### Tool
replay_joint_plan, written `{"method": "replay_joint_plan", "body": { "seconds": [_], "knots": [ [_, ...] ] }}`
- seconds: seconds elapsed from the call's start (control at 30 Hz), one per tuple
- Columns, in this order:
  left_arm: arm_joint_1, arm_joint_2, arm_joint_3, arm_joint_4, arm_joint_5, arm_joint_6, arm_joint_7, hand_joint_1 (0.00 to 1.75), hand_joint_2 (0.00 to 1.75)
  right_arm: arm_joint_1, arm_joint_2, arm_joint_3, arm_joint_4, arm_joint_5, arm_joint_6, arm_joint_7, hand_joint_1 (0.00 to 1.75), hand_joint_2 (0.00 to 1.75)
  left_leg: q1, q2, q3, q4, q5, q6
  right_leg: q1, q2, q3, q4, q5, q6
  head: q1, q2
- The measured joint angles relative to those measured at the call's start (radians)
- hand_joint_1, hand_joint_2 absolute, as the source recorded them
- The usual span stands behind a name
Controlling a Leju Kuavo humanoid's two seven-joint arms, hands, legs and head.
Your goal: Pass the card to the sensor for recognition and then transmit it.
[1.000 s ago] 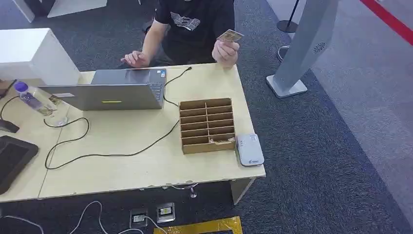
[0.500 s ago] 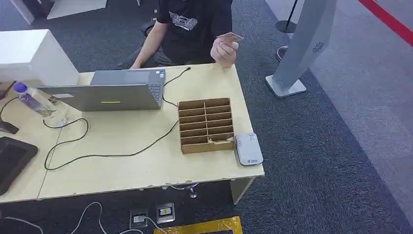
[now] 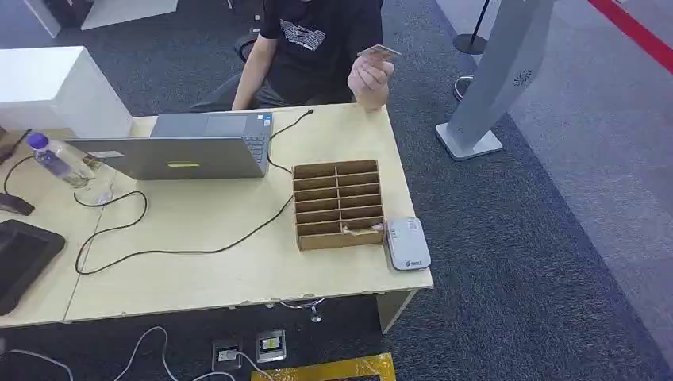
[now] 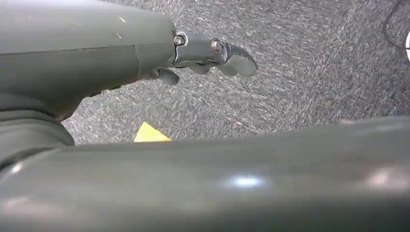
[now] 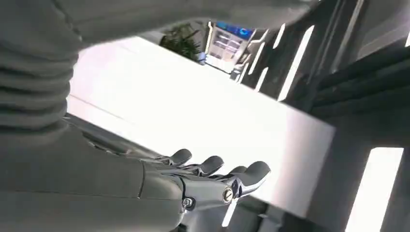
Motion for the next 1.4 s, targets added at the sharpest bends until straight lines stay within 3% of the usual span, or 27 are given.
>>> {"method": "replay_joint_plan", "body": {
  "seconds": [0.17,0.37,0.63,0.8,1.07,1.4],
  "knots": [
    [0.001,0.001,0.000,0.000,-0.006,-0.008,0.003,0.00,0.00,-0.048,0.047,0.218,-0.048,-0.047,0.023,0.006,0.00,1.75,0.000,-0.001,-0.001,0.000,0.000,0.000,0.000,0.000,0.000,0.000,0.000,0.000,0.000,0.000],
    [-0.002,0.004,0.000,0.000,-0.018,-0.028,0.003,0.00,0.00,-0.072,0.129,0.473,-0.123,-0.067,0.069,0.089,0.00,1.75,0.001,0.001,0.000,0.000,0.001,-0.001,0.001,0.001,0.000,0.000,0.000,0.000,0.000,0.000],
    [-0.004,0.005,-0.001,0.000,-0.034,-0.056,0.006,0.00,0.00,-0.053,0.258,0.790,-0.245,-0.036,0.296,0.227,0.00,1.75,0.003,0.002,0.000,0.000,0.002,-0.001,0.003,0.004,0.000,0.001,0.001,-0.001,0.000,0.000],
    [-0.003,0.008,-0.001,0.000,-0.042,-0.075,0.006,0.00,0.00,0.030,0.338,0.956,-0.297,-0.029,0.343,0.265,0.00,1.75,0.003,-0.001,0.000,0.000,0.002,-0.002,0.004,0.001,-0.001,0.001,0.001,-0.001,0.000,0.000],
    [-0.001,0.016,-0.001,0.000,-0.053,-0.079,0.009,0.00,0.00,0.153,0.388,1.099,-0.378,-0.040,0.383,0.311,0.00,1.75,0.003,-0.003,-0.001,0.000,0.002,-0.002,0.004,-0.001,-0.001,0.001,0.000,-0.001,0.001,0.000],
    [0.004,0.019,-0.001,0.000,-0.064,-0.085,0.009,0.00,0.00,0.272,0.402,1.170,-0.445,-0.047,0.385,0.352,0.00,1.75,0.003,-0.003,-0.001,0.000,0.002,-0.003,0.004,-0.001,-0.001,0.001,0.000,-0.001,0.000,0.000]
  ]
}}
